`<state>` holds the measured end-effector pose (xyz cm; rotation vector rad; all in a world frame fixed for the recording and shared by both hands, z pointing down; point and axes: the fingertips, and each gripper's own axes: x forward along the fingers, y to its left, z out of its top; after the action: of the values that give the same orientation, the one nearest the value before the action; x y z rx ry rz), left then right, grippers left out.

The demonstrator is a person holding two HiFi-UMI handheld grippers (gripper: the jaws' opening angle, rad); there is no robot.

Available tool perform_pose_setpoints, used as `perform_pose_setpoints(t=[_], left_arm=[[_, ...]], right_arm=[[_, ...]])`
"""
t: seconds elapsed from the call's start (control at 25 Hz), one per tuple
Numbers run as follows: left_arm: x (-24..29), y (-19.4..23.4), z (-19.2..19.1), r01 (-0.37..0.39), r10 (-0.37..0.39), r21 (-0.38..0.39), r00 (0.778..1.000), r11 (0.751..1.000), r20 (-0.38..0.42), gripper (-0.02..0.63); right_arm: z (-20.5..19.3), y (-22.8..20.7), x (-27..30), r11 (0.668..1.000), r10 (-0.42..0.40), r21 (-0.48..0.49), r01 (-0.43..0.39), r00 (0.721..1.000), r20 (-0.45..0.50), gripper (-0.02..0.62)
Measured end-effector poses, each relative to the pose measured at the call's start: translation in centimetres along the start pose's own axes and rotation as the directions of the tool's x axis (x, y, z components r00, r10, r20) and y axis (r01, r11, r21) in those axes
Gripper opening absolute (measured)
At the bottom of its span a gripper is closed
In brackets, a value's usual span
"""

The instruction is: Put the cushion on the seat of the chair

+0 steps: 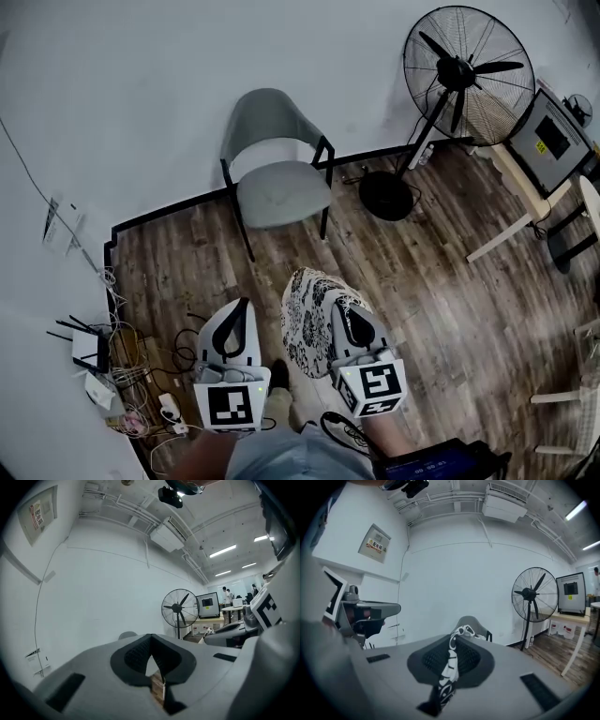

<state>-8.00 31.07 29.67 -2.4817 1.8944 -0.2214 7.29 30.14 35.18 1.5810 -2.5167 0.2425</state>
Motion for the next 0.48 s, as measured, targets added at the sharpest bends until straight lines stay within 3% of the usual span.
perform_pose_setpoints(t=[0.48], left_arm=[[11.5,6.2,3.5,0.054,-0.055,0.011,0.996,0.998,0.076,0.009]], right_arm=[[7.6,-2.4,11.9,0.999,-0.029,-0.043,0.032,0.997,0.075,0.014]])
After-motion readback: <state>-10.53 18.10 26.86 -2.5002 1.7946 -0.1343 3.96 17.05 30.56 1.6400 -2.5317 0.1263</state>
